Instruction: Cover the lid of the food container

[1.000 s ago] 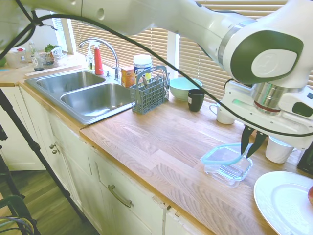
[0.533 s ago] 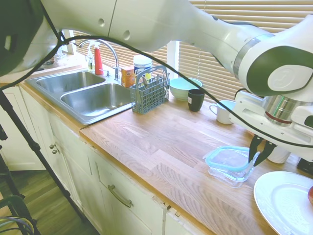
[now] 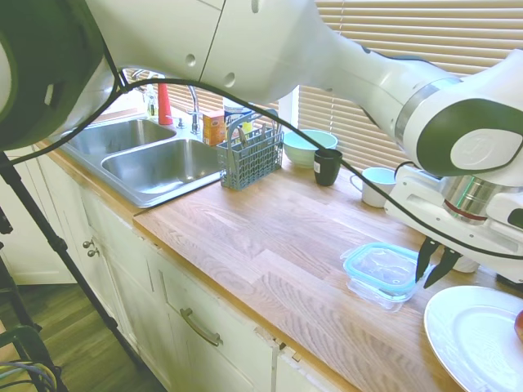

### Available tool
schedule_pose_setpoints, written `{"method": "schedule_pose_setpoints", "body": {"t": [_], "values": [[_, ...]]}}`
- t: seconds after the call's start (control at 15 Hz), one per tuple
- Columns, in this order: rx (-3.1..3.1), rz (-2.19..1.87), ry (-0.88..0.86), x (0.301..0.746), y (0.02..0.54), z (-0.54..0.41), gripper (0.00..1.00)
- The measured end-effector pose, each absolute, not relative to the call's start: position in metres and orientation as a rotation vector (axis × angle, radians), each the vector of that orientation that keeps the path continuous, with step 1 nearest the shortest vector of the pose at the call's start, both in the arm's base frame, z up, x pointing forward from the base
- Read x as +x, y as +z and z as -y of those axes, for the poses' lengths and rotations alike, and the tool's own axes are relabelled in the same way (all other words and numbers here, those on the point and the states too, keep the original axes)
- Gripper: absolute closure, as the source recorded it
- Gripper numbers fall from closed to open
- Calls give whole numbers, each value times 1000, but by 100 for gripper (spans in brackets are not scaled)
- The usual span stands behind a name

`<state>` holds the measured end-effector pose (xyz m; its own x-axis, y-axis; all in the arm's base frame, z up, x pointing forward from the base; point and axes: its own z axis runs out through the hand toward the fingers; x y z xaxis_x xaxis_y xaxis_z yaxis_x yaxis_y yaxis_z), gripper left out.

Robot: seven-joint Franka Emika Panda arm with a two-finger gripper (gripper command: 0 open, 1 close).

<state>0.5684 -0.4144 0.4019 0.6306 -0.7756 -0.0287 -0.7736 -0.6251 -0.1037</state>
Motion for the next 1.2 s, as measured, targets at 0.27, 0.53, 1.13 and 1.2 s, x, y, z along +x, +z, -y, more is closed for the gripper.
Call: {"method": "schedule_pose_setpoints", "body": {"t": [0.27,0.53,1.13,1.2], "values": [[-2740,-1307,-24,569,399,415,100],[-2740,-1302,-20,570,397,413,100],[-2733,-1312,-9,572,392,411,0],[-2733,-1312,-8,572,391,411,0]]}}
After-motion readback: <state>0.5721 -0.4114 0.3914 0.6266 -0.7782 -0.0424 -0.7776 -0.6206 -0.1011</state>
